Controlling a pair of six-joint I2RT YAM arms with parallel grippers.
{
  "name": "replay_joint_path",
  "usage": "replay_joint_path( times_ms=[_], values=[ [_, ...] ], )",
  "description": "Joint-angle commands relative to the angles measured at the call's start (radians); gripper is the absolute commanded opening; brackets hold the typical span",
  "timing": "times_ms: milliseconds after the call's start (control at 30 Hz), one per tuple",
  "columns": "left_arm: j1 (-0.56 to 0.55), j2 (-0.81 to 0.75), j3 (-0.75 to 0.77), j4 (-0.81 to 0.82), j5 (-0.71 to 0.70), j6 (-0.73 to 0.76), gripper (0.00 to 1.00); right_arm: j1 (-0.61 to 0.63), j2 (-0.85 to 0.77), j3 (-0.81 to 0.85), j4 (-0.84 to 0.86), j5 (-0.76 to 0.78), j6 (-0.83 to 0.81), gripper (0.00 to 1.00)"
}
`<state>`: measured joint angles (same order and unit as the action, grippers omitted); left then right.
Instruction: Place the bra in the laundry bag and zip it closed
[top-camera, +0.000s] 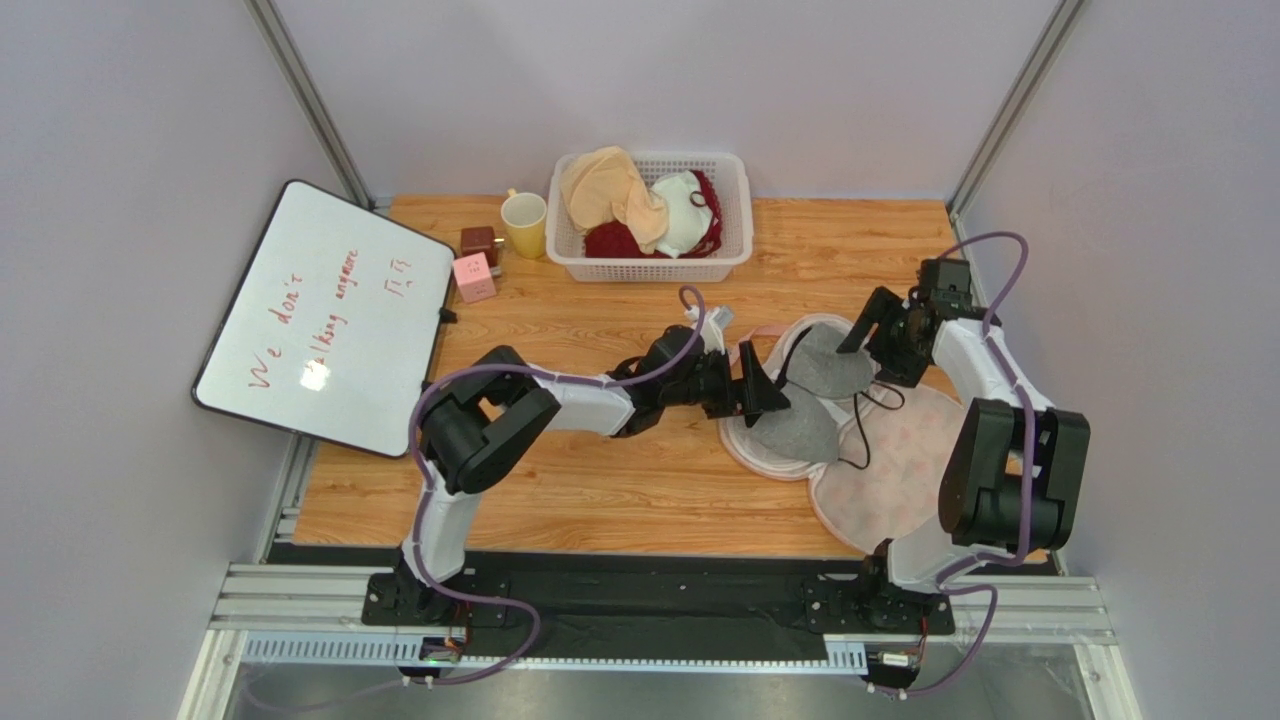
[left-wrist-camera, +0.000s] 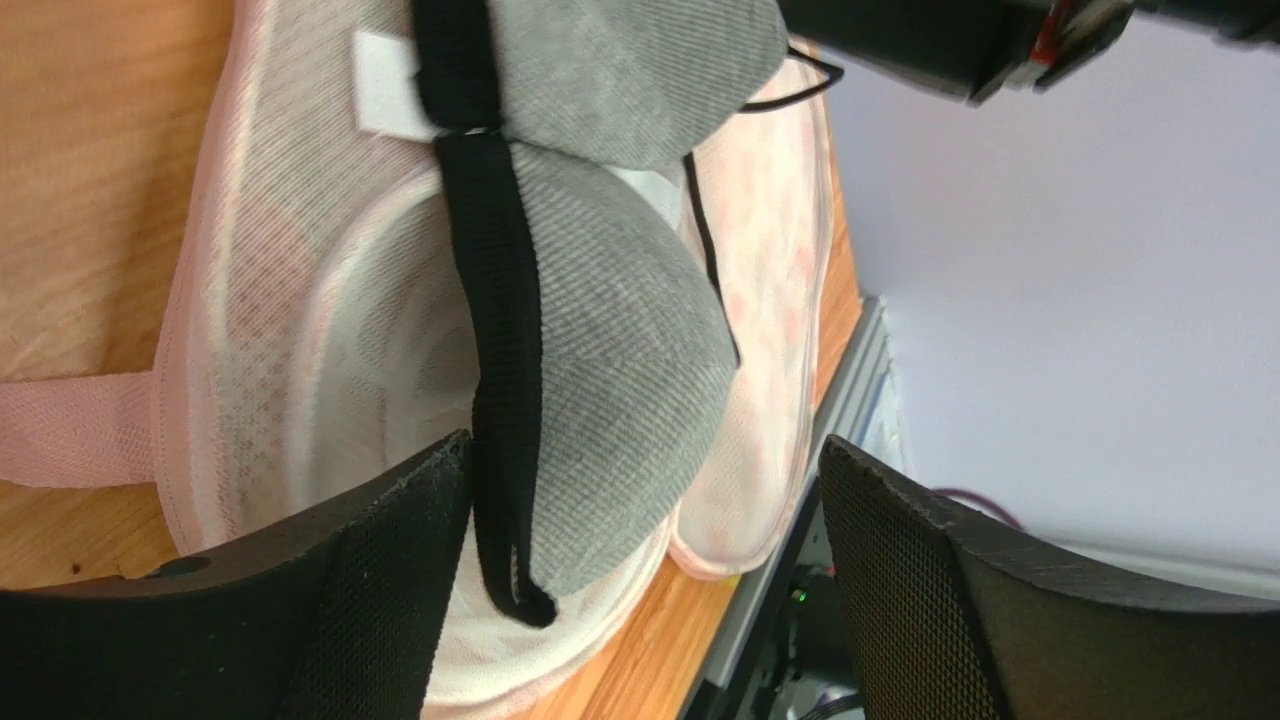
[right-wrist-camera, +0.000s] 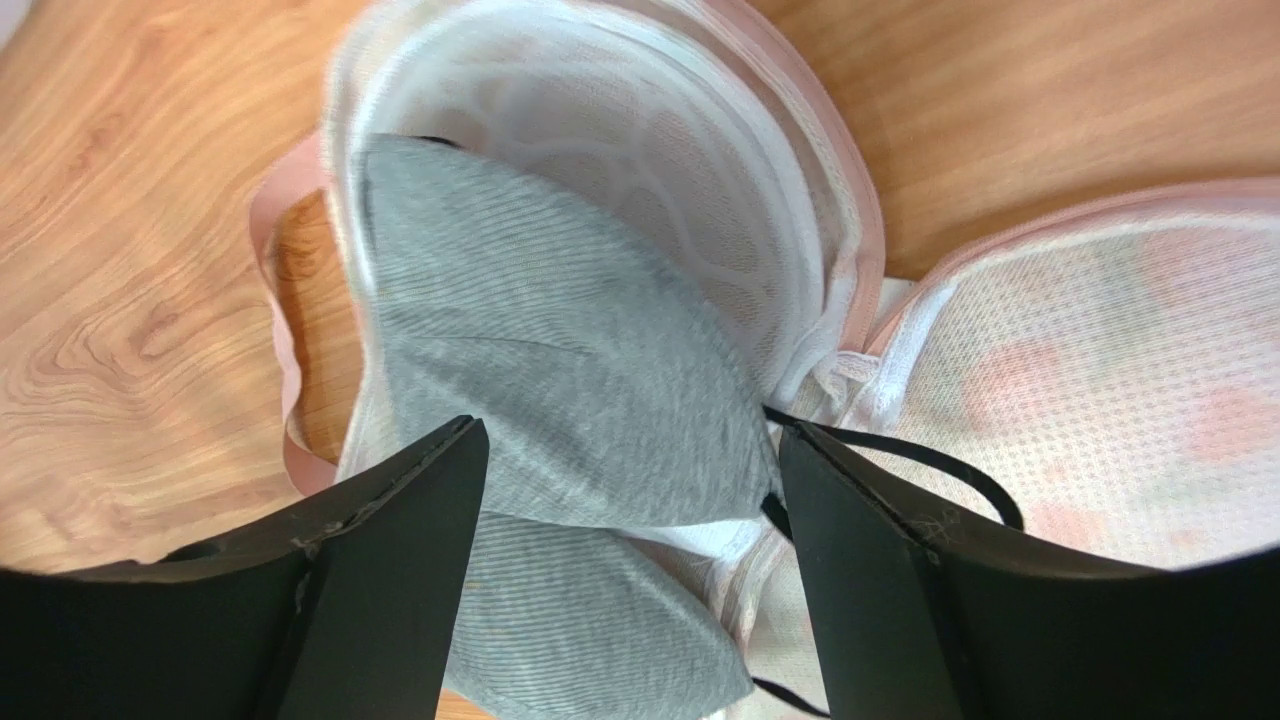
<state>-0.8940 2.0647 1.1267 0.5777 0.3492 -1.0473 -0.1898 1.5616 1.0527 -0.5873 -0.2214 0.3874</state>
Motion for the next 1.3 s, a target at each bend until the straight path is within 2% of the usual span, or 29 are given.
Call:
replay_joint_path(
  times_ms=[0,100,233,333,433,500,633,767,967,1167,1267],
  values=[
    [0.001,-0.124,0.053,-0.245,-0.002,0.181,0.91,0.049,-0.089,0.108,-0.106,0.2,-0.058,0.77],
    [0.001,-0.187,0.021,-0.285,-0.035,0.217,0.88,0.058,-0.15,0.099,-0.115,0.194,-0.056,0.77],
    [0.006,-0.25,0.025,-0.425,-0.087,0.291,0.88,0.09,-0.209,0.049,-0.127,0.22,-0.052,0.78],
    [0.027,-0.278,0.004,-0.452,-0.101,0.331,0.88,0.119,-0.242,0.027,-0.141,0.206,-0.022,0.77],
    [0.081,-0.272,0.001,-0.457,-0.027,0.403,0.83,0.177,-0.297,-0.023,-0.157,0.2,0.014,0.75],
    [0.127,-0.256,0.028,-0.475,0.072,0.481,0.81,0.237,-0.34,-0.092,-0.166,0.262,0.045,0.75],
    [0.153,-0.172,0.129,-0.565,0.163,0.61,0.8,0.245,-0.484,-0.265,-0.086,0.194,0.108,0.75],
    [0.153,-0.114,0.173,-0.526,0.234,0.613,0.61,0.247,-0.57,-0.384,0.065,0.035,0.194,0.7],
    [0.153,-0.061,0.156,-0.432,0.237,0.612,0.58,0.243,-0.629,-0.487,0.152,0.037,0.234,0.56],
    [0.153,0.02,0.205,-0.411,0.247,0.592,0.51,0.236,-0.644,-0.52,0.149,0.126,0.235,0.55],
    [0.147,0.037,0.205,-0.38,0.263,0.573,0.49,0.227,-0.632,-0.554,0.208,0.073,0.228,0.54]
  ],
)
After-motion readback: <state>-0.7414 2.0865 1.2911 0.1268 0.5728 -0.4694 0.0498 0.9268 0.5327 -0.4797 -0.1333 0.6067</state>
